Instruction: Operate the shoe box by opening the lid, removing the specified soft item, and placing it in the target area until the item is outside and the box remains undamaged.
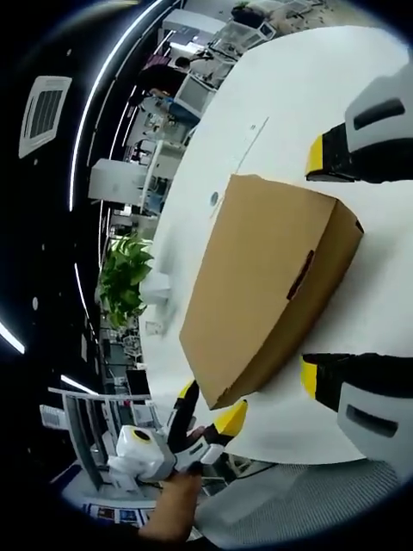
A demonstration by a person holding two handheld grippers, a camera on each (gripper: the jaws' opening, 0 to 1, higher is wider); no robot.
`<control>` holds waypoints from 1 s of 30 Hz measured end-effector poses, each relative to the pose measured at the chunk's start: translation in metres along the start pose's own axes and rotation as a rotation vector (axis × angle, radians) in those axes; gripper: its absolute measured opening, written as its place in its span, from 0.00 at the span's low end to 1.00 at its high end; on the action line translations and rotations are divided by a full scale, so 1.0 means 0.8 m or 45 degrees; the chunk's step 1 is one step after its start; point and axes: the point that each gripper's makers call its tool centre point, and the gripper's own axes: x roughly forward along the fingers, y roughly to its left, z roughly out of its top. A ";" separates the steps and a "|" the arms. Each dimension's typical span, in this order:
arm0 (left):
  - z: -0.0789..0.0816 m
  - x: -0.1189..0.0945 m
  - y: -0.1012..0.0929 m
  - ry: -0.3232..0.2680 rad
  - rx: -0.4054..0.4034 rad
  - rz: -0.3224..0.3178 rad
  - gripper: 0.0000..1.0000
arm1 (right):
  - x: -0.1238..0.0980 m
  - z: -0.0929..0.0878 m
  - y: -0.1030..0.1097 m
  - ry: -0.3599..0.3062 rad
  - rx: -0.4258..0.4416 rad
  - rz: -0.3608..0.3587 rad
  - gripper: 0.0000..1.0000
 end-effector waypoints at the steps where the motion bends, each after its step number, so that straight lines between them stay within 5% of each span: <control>1: 0.000 0.001 0.000 0.001 -0.001 0.001 0.78 | 0.002 0.000 -0.002 -0.001 0.012 0.001 0.79; 12: -0.001 0.015 0.000 -0.009 -0.078 0.032 0.77 | 0.022 0.000 -0.013 -0.010 0.077 -0.001 0.70; 30: -0.003 0.022 0.003 -0.009 -0.101 0.036 0.77 | 0.026 -0.004 -0.004 -0.034 0.131 0.015 0.70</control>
